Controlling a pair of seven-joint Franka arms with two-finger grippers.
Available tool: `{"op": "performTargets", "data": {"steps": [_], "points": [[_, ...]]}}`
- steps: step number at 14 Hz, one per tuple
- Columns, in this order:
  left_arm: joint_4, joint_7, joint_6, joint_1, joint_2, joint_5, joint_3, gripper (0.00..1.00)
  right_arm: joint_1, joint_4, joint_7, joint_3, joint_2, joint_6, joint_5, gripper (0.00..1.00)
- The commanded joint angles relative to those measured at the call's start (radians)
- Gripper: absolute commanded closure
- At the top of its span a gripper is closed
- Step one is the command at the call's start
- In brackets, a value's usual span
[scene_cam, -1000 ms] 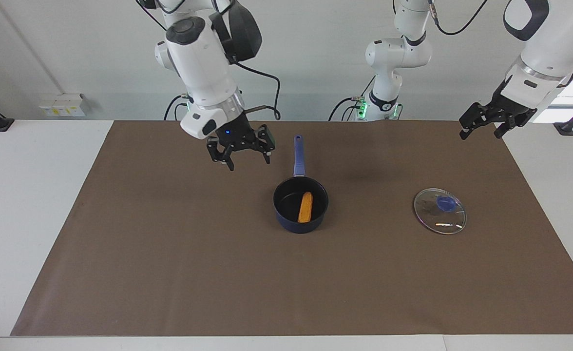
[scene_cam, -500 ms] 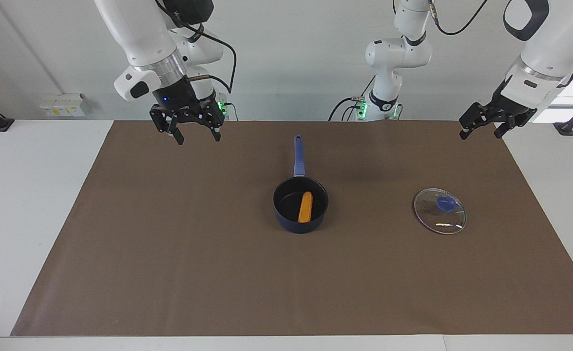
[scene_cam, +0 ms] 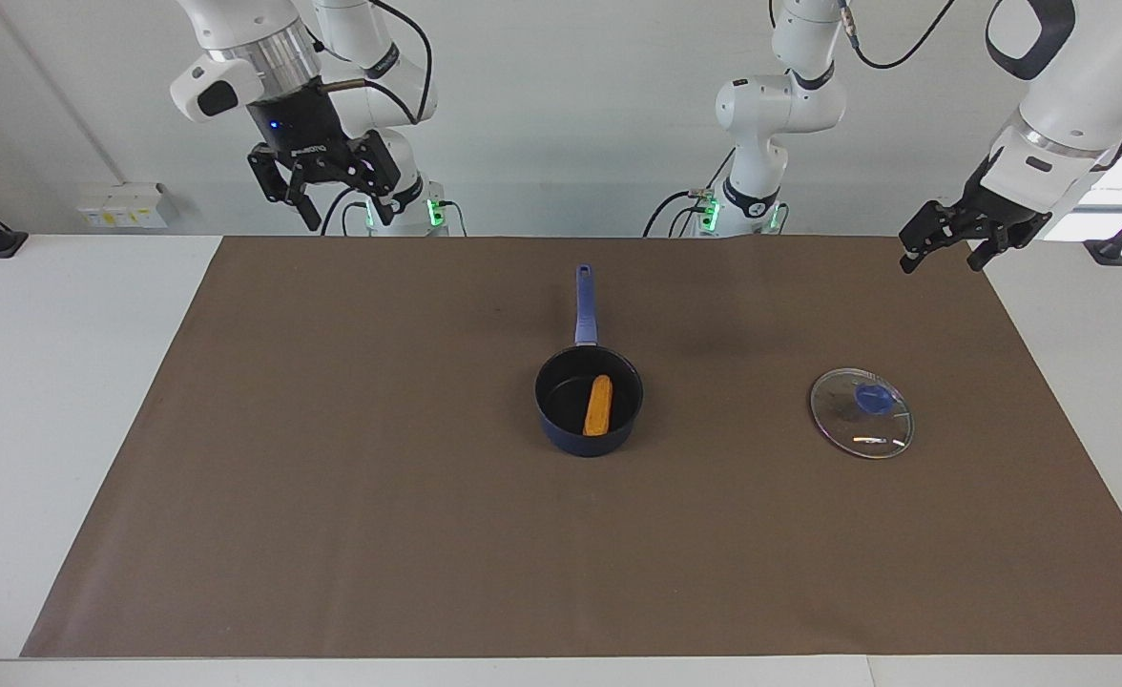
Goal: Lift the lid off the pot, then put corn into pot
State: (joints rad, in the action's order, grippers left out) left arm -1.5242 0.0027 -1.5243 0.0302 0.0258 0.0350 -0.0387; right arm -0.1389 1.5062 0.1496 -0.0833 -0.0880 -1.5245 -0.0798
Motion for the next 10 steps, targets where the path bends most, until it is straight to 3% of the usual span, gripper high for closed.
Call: {"op": "performTargets", "data": {"steps": [1, 10], "points": [[-0.021, -0.004, 0.007, -0.007, -0.021, 0.008, 0.002, 0.0, 0.021, 0.031, -0.061, -0.003, -0.013, 0.02, 0.038, 0.0], [-0.019, -0.004, 0.007, -0.007, -0.026, 0.008, 0.002, 0.0, 0.035, 0.037, -0.044, -0.003, -0.004, 0.02, 0.015, 0.0]]}}
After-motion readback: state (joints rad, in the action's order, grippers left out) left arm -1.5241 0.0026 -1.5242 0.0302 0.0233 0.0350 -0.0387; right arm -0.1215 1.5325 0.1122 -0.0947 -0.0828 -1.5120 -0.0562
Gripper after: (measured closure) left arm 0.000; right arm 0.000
